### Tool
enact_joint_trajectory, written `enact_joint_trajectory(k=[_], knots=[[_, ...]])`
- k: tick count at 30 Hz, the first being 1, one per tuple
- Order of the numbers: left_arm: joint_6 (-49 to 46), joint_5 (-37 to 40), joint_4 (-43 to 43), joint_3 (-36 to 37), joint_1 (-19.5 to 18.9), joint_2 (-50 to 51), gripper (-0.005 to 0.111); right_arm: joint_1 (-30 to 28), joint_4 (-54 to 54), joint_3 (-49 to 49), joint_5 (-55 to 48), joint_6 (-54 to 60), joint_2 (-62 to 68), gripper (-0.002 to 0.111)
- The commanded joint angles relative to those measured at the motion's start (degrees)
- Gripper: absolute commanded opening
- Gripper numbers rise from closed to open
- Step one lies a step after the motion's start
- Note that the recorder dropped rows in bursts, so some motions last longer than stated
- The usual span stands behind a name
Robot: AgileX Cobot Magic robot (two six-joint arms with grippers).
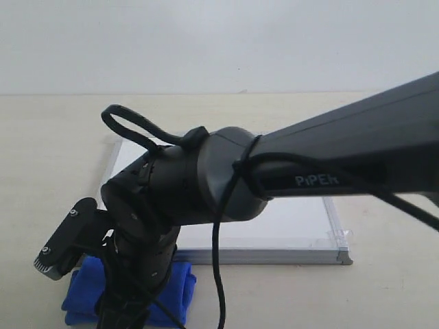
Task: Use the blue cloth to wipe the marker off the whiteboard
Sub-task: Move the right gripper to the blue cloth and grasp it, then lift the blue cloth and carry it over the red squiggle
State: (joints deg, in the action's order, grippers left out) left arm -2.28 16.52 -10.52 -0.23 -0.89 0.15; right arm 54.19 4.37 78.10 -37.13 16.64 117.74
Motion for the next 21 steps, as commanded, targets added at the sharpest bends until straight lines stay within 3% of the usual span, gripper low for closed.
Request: enact_joint_trajectory(k=[1, 6, 9, 13, 21], knots=[[-0.4, 0.0, 0.1, 0.2, -0.2, -0.1, 0.004, 0.1, -0.5, 0.3, 1.9, -0.4, 1.0, 0.058], [-0.4, 0.0, 0.1, 0.2, -0.2, -0.1, 0.004, 0.1, -0.6, 0.3, 1.5, -1.8, 3.2, 0.055], [-0.4, 0.0, 0.1, 0.2, -0.2, -0.1, 0.004, 0.1, -0.5, 0.3, 1.5, -1.8, 3.3, 0.036], [-0.4, 0.0, 0.1, 0.2, -0.2, -0.1, 0.004, 0.1, -0.5, 0.3, 1.0, -1.8, 2.8, -0.001], [-0.4, 0.0, 0.1, 0.2, -0.2, -0.1, 0.004, 0.1, -0.9, 7.7, -8.5, -0.7, -2.8, 0.000]])
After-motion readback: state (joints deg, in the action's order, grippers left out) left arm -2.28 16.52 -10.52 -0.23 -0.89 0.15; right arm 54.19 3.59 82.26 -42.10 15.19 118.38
